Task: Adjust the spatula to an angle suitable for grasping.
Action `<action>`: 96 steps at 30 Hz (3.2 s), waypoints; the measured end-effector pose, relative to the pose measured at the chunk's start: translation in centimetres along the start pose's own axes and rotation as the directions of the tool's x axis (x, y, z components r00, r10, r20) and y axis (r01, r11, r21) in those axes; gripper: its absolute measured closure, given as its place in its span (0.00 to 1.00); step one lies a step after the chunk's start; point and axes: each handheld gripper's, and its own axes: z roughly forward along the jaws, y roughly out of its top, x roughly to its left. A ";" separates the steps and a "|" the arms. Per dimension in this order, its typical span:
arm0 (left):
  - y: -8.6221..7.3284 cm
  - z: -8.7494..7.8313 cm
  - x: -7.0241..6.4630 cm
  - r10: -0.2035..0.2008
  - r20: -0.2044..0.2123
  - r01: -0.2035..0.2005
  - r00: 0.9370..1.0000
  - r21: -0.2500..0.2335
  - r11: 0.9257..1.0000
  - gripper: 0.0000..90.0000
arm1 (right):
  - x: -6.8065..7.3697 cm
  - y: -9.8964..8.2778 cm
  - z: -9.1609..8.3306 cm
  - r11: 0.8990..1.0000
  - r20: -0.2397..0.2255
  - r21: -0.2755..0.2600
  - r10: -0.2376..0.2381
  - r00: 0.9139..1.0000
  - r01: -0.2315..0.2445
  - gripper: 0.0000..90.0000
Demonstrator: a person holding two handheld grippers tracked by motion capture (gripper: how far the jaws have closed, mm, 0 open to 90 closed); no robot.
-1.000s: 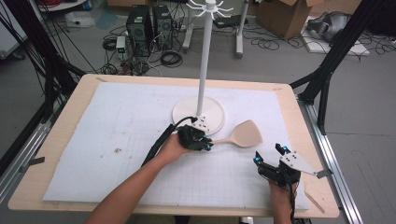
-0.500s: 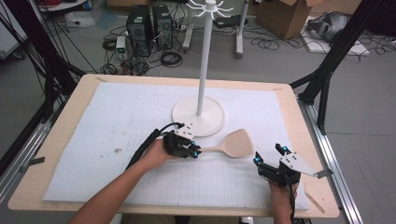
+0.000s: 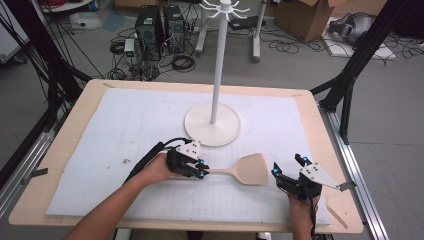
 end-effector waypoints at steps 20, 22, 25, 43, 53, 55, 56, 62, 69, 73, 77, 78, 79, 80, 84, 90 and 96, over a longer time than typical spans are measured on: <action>-0.6 1.2 0.0 0.031 0.107 -0.033 0.994 0.016 0.999 0.86 | 0.0 0.0 0.0 1.000 -0.001 0.005 -0.002 1.000 0.002 0.19; -0.7 1.2 0.2 -0.008 0.117 0.007 0.993 0.010 1.000 0.85 | 0.0 0.0 0.0 1.000 -0.001 0.004 -0.002 1.000 0.002 0.19; -0.5 0.5 0.6 -0.103 0.080 0.106 0.991 -0.033 0.994 0.55 | 0.0 0.0 0.0 1.000 -0.002 0.004 0.000 1.000 0.000 0.18; -7.6 -10.9 -1.3 -0.445 -0.376 0.228 0.813 -0.497 0.837 0.20 | 5.2 4.7 3.3 0.955 -0.493 0.063 -0.222 0.841 0.289 0.31; -9.7 -11.7 -2.2 -0.478 -0.412 0.228 0.776 -0.523 0.821 0.20 | 10.5 5.6 8.1 0.819 -0.767 0.181 -0.229 0.599 0.544 0.52; -9.8 -11.7 -2.1 -0.473 -0.405 0.231 0.782 -0.517 0.824 0.20 | 10.8 5.6 8.6 0.786 -0.785 0.200 -0.228 0.575 0.585 0.55; -9.9 -11.6 -2.1 -0.475 -0.401 0.234 0.783 -0.517 0.823 0.20 | 10.7 5.6 8.8 0.783 -0.795 0.209 -0.212 0.568 0.585 0.56; -9.9 -11.5 -2.2 -0.474 -0.403 0.237 0.783 -0.513 0.825 0.20 | 11.1 6.3 9.5 0.751 -0.833 0.218 -0.190 0.520 0.624 0.62; -10.3 -11.4 -2.2 -0.478 -0.404 0.245 0.780 -0.505 0.828 0.21 | 12.3 6.4 10.6 0.686 -0.861 0.213 -0.204 0.465 0.695 0.71; -10.4 -11.4 -2.2 -0.481 -0.399 0.252 0.781 -0.502 0.827 0.21 | 12.2 6.3 10.7 0.674 -0.870 0.209 -0.203 0.450 0.708 0.84; -10.5 -11.4 -2.2 -0.486 -0.401 0.254 0.776 -0.507 0.824 0.21 | 12.2 6.4 10.6 0.673 -0.855 0.228 -0.207 0.475 0.704 0.86; -10.5 -11.5 -2.2 -0.489 -0.403 0.254 0.773 -0.509 0.822 0.21 | 12.2 6.4 10.6 0.673 -0.855 0.228 -0.207 0.475 0.704 0.86; -10.6 -11.5 -2.2 -0.493 -0.404 0.255 0.771 -0.512 0.820 0.21 | 12.2 6.4 10.5 0.678 -0.847 0.244 -0.200 0.493 0.693 0.86; -10.6 -11.5 -2.2 -0.492 -0.404 0.256 0.771 -0.511 0.821 0.21 | 12.0 6.4 10.5 0.683 -0.842 0.254 -0.193 0.504 0.685 0.86; -10.6 -11.6 -2.2 -0.494 -0.406 0.256 0.769 -0.513 0.819 0.21 | 11.4 6.2 10.2 0.702 -0.816 0.293 -0.171 0.553 0.649 0.86; -10.6 -11.5 -2.2 -0.491 -0.406 0.256 0.771 -0.509 0.822 0.21 | 10.5 6.0 9.8 0.742 -0.739 0.381 -0.114 0.664 0.551 0.86; -10.6 -11.5 -2.2 -0.493 -0.407 0.256 0.769 -0.510 0.821 0.21 | 9.9 5.6 9.1 0.772 -0.643 0.466 -0.041 0.765 0.433 0.86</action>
